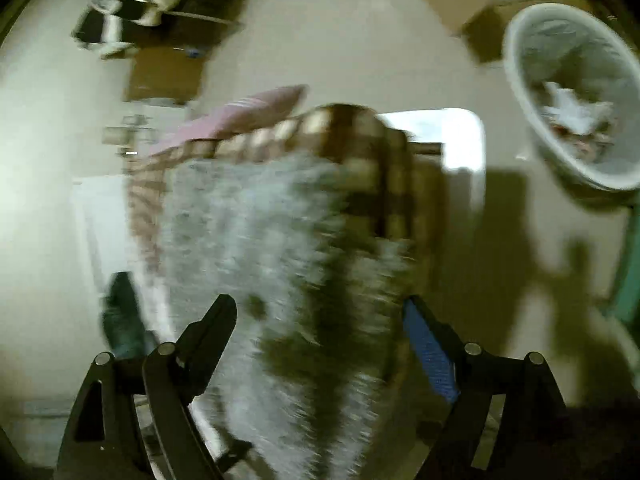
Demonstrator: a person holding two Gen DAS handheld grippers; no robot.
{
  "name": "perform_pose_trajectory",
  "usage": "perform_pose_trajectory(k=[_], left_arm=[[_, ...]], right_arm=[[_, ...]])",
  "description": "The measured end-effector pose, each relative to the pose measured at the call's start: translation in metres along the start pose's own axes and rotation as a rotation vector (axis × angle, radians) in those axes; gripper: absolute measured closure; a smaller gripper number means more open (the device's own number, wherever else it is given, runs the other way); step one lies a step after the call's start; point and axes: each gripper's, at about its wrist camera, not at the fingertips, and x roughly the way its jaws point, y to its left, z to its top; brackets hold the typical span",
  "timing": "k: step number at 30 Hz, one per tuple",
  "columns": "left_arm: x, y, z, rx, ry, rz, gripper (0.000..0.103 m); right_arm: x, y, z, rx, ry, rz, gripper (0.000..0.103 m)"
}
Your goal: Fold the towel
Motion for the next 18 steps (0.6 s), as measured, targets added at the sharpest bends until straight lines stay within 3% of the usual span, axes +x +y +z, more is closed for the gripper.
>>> perform_pose_trajectory(k=[3, 11, 15, 18], left_arm=[[0.005, -0.004, 0.007, -0.009, 0.002, 0.01, 0.0], [0.015, -0.016, 0.015, -0.037, 0.031, 0.067, 0.0], [0.018, -0.019, 0.02, -0.047, 0.05, 0.079, 0.0], [0.018, -0.02, 0.019, -0.05, 0.055, 0.071, 0.0]], right_arm=[[-0.007, 0.009, 0.0, -0.035, -0.078, 0.081, 0.022], [0.015, 0.013, 0.014, -0.038, -0.027, 0.138, 0.021], [0.011, 0.009, 0.015, -0.031, 0.024, 0.354, 0.027], [0.011, 0.009, 0.016, -0.061, 0.021, 0.316, 0.027]])
